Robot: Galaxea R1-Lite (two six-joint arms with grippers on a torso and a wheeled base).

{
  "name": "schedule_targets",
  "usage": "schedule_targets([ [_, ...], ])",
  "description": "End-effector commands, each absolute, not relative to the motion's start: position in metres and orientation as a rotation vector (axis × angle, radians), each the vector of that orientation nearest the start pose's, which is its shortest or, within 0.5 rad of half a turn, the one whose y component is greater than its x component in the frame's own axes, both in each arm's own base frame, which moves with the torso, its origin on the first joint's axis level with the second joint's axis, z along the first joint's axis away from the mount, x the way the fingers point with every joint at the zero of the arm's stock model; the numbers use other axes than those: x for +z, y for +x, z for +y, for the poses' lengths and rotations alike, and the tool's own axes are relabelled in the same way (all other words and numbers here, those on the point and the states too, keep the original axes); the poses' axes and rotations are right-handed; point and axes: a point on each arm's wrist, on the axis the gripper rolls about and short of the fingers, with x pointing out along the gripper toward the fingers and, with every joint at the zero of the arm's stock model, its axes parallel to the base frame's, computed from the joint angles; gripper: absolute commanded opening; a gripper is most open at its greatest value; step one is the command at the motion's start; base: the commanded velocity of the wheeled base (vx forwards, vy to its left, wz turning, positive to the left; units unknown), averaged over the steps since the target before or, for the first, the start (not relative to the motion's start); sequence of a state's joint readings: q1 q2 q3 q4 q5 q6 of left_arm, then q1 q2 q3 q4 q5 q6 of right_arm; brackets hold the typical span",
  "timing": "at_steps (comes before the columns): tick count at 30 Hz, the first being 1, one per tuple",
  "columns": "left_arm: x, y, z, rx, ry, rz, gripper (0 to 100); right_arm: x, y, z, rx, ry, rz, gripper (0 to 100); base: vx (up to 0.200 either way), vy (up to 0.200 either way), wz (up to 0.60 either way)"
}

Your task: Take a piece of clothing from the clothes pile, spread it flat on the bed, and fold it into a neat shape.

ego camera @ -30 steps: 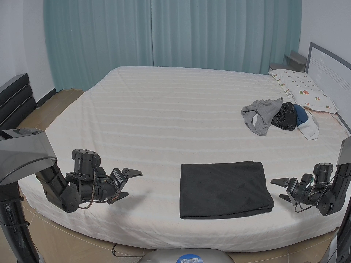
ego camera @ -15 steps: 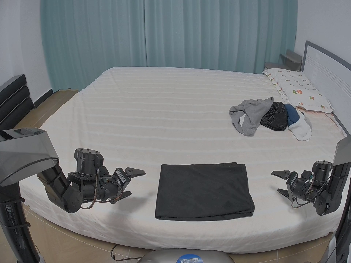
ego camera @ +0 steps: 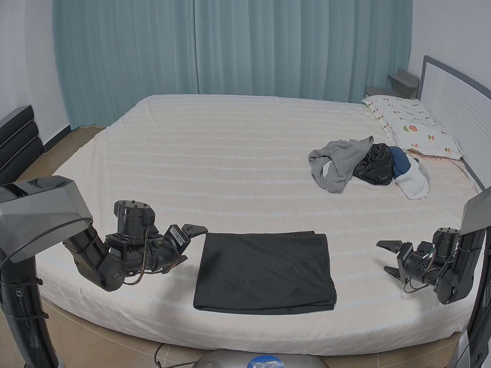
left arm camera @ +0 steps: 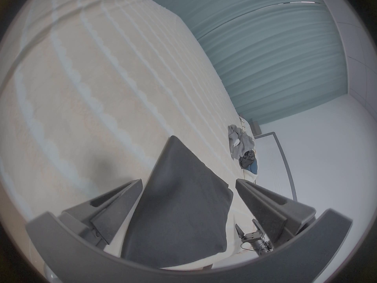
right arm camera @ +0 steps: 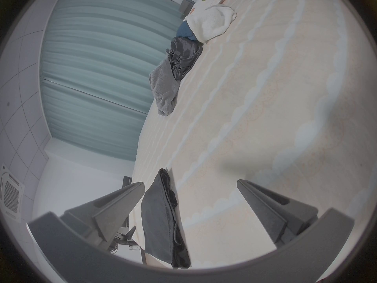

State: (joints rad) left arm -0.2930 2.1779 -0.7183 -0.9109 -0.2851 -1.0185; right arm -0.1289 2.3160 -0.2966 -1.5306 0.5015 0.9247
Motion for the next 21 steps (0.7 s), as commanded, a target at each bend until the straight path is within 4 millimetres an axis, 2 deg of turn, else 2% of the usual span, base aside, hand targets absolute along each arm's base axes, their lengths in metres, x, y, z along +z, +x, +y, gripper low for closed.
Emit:
schedule_targets([
  [1, 0.013, 0.347, -0.113, -0.237, -0.919, 0.802, 100, -0.024, 0.281, -0.022, 0.122, 1.047, 0.626, 100, 0.0, 0.0, 0.0],
  [4, 0.002, 0.347, -0.114, -0.238, -0.887, 0.817, 100, -0.025, 0.281, -0.022, 0.119, 1.047, 0.628, 100, 0.0, 0.0, 0.0],
  [21, -0.013, 0.345, -0.133, -0.236, -0.782, 0.769, 100, -0.025, 0.282, -0.021, 0.121, 1.046, 0.628, 100, 0.0, 0.0, 0.0],
])
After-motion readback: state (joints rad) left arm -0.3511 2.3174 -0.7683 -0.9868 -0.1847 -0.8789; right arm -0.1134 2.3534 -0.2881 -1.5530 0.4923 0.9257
